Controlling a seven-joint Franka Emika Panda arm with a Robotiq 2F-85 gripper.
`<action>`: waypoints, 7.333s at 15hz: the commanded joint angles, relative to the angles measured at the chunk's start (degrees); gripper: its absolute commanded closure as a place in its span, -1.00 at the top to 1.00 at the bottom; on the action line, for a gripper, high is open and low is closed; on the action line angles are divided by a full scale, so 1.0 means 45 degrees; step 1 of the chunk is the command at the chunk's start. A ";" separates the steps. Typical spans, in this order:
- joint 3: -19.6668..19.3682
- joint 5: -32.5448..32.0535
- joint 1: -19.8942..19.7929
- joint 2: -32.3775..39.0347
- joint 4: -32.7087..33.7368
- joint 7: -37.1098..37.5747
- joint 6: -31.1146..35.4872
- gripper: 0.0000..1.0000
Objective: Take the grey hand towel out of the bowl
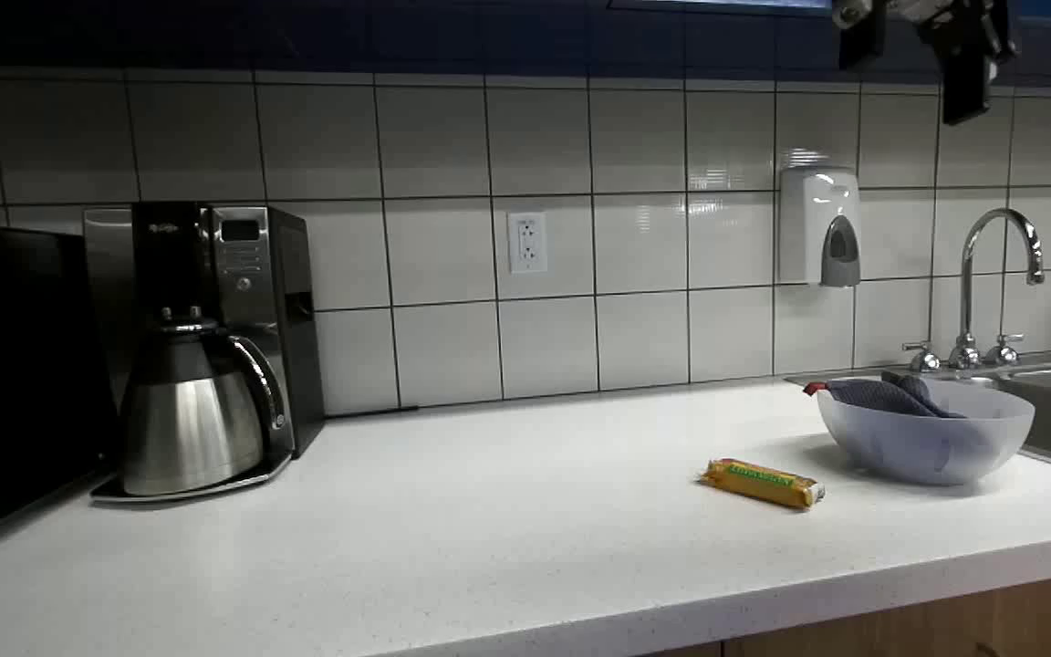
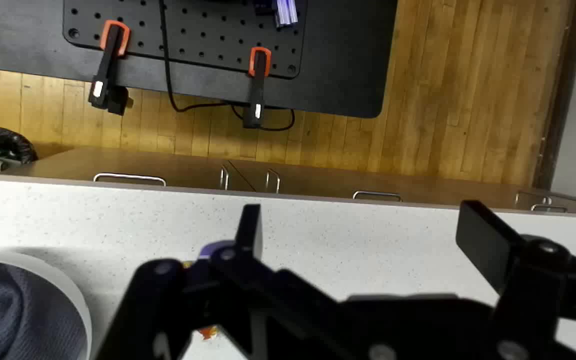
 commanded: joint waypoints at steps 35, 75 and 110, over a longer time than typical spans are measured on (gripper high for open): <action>-0.1798 -0.4859 -0.3358 0.2744 -0.0520 -0.0735 0.7154 1.00; -0.1072 -0.2166 -0.3547 1.1308 0.1447 -0.1730 1.2521 1.00; -0.0414 -0.3622 -0.2620 0.4317 -0.1226 -0.1799 1.1980 -0.97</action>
